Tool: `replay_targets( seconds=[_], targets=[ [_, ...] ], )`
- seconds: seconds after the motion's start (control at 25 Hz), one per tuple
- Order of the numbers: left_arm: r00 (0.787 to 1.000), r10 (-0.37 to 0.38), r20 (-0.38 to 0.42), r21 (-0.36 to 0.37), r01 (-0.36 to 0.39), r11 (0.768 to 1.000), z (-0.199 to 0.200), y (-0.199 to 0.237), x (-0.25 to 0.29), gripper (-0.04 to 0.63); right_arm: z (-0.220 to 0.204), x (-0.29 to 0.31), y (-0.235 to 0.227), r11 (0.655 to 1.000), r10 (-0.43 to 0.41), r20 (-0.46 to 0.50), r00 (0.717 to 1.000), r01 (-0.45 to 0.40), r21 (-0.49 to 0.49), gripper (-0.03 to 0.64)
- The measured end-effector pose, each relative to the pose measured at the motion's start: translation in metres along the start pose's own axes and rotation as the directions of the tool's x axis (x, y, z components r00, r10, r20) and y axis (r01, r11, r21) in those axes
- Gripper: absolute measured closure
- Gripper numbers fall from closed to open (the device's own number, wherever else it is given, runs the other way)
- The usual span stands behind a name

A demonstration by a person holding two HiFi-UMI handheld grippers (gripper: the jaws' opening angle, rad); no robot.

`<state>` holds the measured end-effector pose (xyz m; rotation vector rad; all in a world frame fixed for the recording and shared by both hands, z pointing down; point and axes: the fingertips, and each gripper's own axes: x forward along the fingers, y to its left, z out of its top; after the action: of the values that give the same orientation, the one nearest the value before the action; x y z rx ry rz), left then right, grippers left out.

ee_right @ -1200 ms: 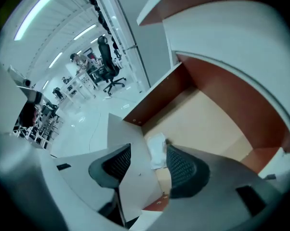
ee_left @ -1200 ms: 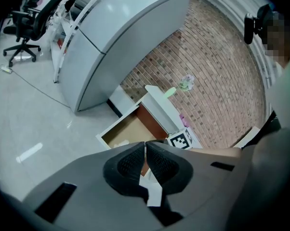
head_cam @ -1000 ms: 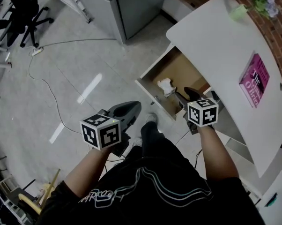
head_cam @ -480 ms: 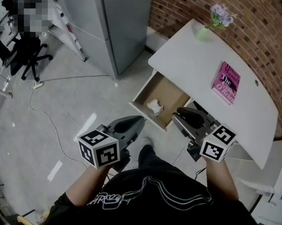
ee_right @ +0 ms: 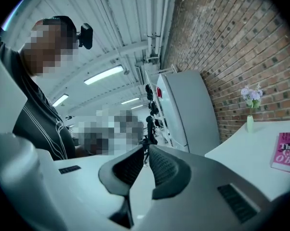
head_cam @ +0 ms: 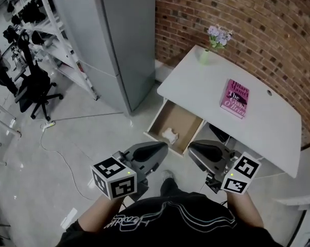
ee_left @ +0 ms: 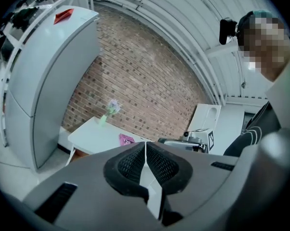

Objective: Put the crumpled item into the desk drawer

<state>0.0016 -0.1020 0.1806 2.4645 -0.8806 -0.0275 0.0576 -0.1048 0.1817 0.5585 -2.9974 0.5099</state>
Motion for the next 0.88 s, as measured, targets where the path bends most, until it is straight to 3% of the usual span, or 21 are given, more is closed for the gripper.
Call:
replay_targets(
  seconds=[0.28,0.88],
  targets=[
    [1.0,-0.019,0.009,0.044,0.019,0.999,-0.003,-0.043,-0.007,0.571,-0.001,-0.028,0.027,1.0,-0.001,0.049,0.999,0.002,-0.027,0.561],
    [1.0,-0.02,0.023,0.024,0.02,1.0,0.001,-0.054,-0.014,0.572,-0.007,-0.029,0.033,1.0,-0.014,0.025,1.0,0.014,0.002,0.563]
  ],
)
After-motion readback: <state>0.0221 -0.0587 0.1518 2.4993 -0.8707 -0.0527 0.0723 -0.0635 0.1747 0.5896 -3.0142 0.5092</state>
